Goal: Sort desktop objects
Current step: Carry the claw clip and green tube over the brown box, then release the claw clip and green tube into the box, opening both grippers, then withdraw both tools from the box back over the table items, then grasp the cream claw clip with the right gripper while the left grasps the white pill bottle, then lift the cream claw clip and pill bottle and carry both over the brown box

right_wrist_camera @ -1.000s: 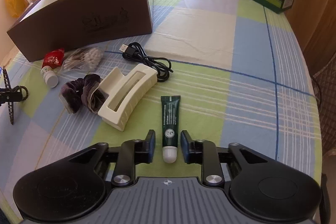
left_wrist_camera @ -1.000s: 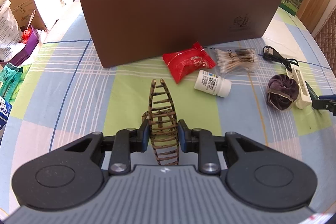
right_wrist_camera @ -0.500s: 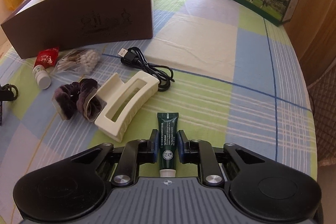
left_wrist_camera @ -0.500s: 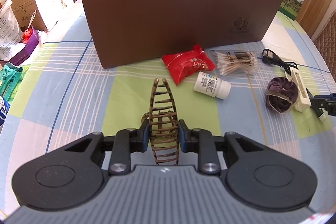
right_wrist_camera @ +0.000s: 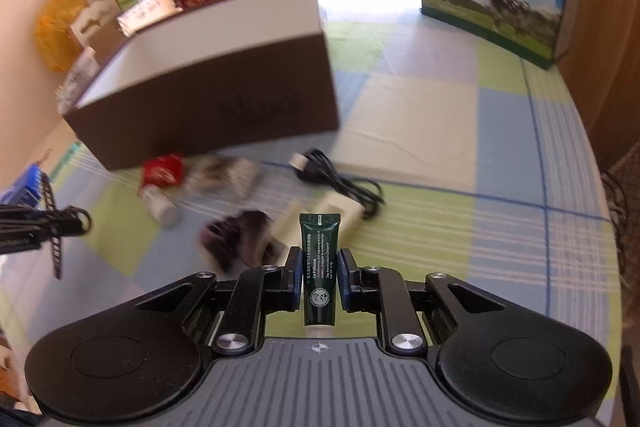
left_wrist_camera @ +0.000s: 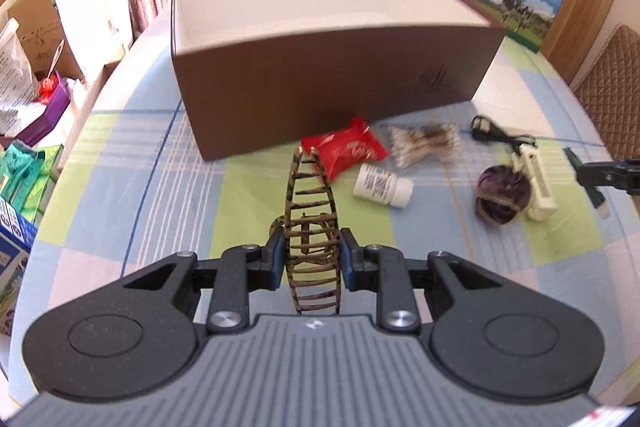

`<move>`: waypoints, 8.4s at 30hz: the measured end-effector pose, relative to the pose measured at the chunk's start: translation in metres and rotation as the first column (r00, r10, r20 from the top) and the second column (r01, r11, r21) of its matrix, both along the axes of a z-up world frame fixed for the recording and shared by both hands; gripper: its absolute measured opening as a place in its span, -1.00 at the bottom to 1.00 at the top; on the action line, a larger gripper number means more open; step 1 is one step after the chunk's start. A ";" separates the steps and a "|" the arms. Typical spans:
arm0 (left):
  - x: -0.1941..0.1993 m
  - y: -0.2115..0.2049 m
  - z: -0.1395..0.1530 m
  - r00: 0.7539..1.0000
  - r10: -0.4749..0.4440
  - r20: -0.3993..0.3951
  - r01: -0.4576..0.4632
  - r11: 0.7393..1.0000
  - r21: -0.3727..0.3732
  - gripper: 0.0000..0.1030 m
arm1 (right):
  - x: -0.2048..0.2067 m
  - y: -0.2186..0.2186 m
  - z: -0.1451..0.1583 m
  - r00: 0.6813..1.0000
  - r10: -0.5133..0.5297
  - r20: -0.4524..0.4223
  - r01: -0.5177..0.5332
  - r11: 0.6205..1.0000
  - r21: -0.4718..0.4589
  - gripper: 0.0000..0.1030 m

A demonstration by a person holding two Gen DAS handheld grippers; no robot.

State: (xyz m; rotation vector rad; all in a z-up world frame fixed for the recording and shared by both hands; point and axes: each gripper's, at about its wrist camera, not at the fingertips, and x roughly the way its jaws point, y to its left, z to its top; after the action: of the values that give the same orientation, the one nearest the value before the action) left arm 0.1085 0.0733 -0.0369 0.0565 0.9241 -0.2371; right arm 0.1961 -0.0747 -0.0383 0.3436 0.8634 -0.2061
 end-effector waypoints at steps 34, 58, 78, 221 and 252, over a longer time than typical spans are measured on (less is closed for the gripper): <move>0.187 -0.004 0.078 0.992 -0.063 0.110 0.067 0.997 -0.036 -0.56 | 0.243 0.018 0.071 0.934 0.332 0.130 -0.327 0.943 -0.056 -0.71; 0.314 -0.020 -0.019 0.992 0.013 -0.122 0.000 0.994 0.106 -0.56 | 0.373 -0.023 -0.025 0.916 0.319 -0.243 -0.338 0.940 -0.043 -0.72; 0.333 -0.015 -0.042 0.965 0.088 -0.248 -0.043 0.982 0.182 0.64 | 0.364 -0.030 -0.031 0.890 0.304 -0.339 -0.356 0.929 -0.103 0.59; 0.065 -0.082 -0.061 0.945 -0.323 -0.046 0.326 0.940 0.099 0.37 | -0.019 -0.018 -0.040 0.956 -0.229 -0.182 0.231 0.973 -0.012 -0.43; 0.053 -0.015 -0.057 0.996 0.013 -0.083 -0.005 0.995 0.096 -0.20 | 0.010 -0.007 -0.053 0.975 -0.162 -0.155 0.148 0.985 -0.094 -0.24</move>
State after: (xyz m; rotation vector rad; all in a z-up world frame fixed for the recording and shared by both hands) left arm 0.1612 0.0584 -0.0936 0.1314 1.0188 -0.1881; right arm 0.2064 -0.0821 -0.0910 0.3211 0.9861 -0.4179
